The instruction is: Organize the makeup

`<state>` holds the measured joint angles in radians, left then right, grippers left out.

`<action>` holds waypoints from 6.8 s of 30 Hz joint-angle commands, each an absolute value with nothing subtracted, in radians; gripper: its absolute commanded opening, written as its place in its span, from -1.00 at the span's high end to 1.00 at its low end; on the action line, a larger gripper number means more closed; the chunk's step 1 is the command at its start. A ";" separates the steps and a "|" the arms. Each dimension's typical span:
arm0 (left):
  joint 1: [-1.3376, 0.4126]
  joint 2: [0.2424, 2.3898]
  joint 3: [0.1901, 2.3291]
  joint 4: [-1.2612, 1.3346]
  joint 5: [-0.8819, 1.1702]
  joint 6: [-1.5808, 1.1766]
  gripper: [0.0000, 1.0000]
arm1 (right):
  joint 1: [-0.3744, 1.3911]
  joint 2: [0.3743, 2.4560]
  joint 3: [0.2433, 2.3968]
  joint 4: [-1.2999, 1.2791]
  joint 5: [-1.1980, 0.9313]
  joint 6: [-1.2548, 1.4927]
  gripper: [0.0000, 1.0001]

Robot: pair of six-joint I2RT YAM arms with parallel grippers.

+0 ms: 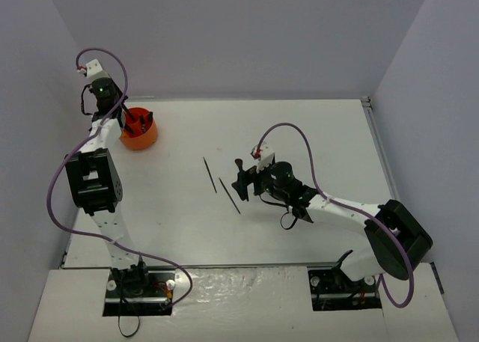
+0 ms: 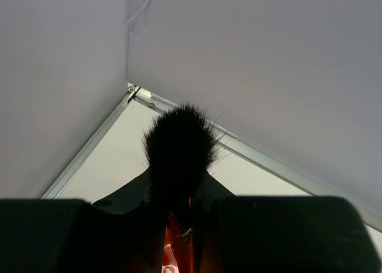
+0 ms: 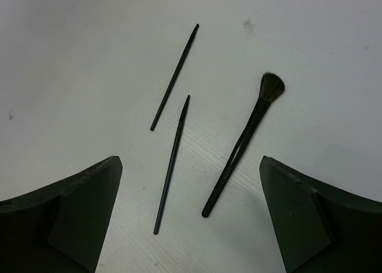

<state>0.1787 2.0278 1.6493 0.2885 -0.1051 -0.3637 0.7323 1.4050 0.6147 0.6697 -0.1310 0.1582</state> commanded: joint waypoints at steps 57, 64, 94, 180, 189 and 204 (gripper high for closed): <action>-0.086 0.804 0.917 -0.381 0.370 -0.595 -0.94 | 0.743 1.575 0.762 0.549 0.042 0.315 1.00; -0.228 0.868 0.913 -0.231 0.355 -0.709 -0.94 | 0.773 1.390 0.624 0.873 -0.149 0.300 1.00; -0.611 1.259 1.042 0.123 0.124 -0.753 0.87 | 0.782 1.330 0.581 1.097 -0.310 0.347 0.93; 0.099 1.033 1.224 -0.437 0.146 -0.458 -0.94 | 0.877 1.746 0.988 0.190 0.045 0.206 0.10; 0.046 0.871 1.051 -0.526 0.234 -0.446 -0.94 | 0.928 1.781 1.007 0.172 0.090 0.226 0.25; -0.067 0.865 0.909 -0.450 0.291 -0.490 -0.94 | 0.929 1.851 1.029 0.075 0.150 0.246 0.76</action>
